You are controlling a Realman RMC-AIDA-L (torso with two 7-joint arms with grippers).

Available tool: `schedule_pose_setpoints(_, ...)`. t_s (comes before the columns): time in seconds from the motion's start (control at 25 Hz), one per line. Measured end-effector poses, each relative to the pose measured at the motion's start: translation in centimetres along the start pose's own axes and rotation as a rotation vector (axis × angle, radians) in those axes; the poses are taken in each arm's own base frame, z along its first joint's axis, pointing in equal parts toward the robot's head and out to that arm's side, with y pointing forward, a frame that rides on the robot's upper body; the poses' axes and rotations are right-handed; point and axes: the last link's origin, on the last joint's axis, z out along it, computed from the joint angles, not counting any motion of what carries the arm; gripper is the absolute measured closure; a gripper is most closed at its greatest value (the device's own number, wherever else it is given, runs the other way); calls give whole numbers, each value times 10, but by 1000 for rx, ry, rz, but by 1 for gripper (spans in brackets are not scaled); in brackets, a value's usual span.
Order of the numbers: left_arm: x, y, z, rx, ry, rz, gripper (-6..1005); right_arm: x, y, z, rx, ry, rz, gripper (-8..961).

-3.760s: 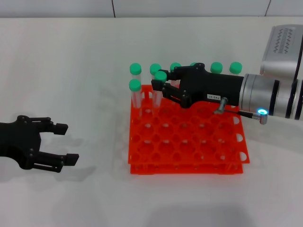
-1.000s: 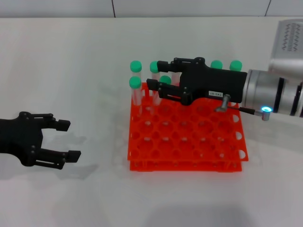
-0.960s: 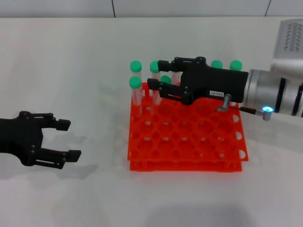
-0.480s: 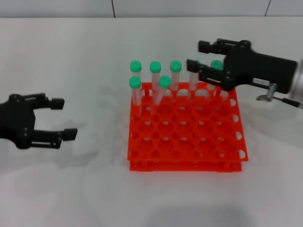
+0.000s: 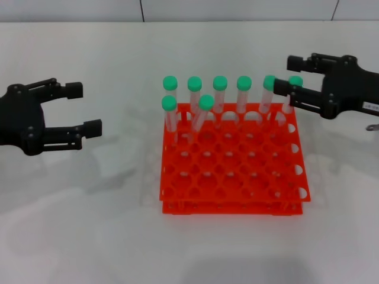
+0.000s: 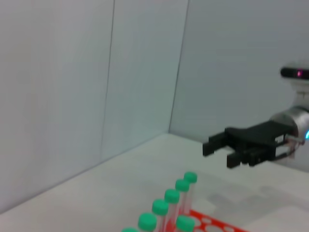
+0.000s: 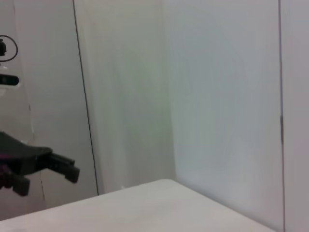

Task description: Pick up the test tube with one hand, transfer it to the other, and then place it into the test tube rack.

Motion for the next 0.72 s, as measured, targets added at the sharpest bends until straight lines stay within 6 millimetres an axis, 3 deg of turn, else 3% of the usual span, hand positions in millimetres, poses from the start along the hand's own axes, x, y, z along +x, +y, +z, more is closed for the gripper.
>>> schedule_pose_setpoints(0.24,1,2,6,-13,55,-26,109,-3,-2,-13,-17,1,1,379)
schedule_pose_setpoints(0.6,-1,5,12,-24,96,-65,109,-1,-3,-18,-14,13,0,363)
schedule_pose_setpoints(0.72,0,5,12,-26,104,-70,109,1,-2,-19,-11,17,3,280)
